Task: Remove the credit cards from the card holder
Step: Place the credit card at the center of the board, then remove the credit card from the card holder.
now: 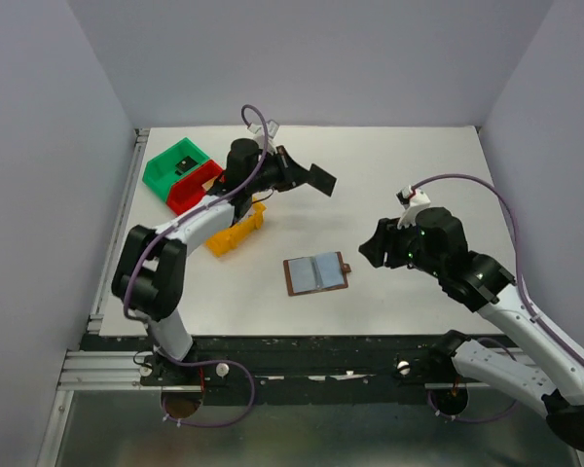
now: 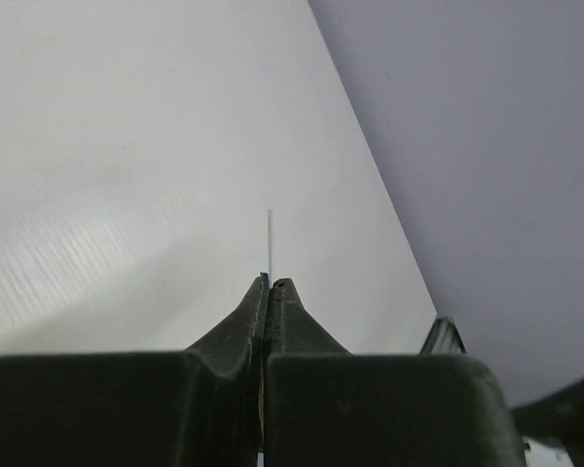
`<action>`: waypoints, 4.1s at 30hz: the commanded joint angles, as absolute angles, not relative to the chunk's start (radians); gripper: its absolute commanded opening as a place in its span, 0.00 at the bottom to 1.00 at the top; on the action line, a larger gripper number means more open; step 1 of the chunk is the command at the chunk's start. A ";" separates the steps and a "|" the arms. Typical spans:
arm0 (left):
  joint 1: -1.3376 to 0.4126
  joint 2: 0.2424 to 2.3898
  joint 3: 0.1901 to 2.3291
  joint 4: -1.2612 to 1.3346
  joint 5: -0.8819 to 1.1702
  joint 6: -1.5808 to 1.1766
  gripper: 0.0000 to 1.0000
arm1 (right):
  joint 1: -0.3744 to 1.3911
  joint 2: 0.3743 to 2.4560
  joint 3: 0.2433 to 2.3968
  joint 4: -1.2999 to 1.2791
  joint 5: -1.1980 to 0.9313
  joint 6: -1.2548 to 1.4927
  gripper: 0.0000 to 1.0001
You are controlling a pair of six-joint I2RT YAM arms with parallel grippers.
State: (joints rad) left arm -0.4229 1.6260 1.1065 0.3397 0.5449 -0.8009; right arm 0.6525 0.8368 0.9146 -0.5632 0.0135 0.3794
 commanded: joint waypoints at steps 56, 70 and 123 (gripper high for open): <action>-0.279 2.123 1.654 -0.017 0.233 -0.769 0.56 | 0.652 0.896 0.787 -0.491 0.046 0.417 0.61; -0.437 1.672 1.278 -0.107 0.075 -0.774 0.84 | 0.647 1.098 0.765 -0.440 0.065 0.364 0.71; -0.721 1.038 0.706 -0.120 -0.057 -0.753 0.92 | 0.658 1.493 0.936 -0.472 0.092 0.325 0.00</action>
State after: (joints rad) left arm -0.7204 0.9928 0.6773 -0.1513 -0.1432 -0.8124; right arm 0.6533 1.5890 0.9329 -0.4633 0.1173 0.3378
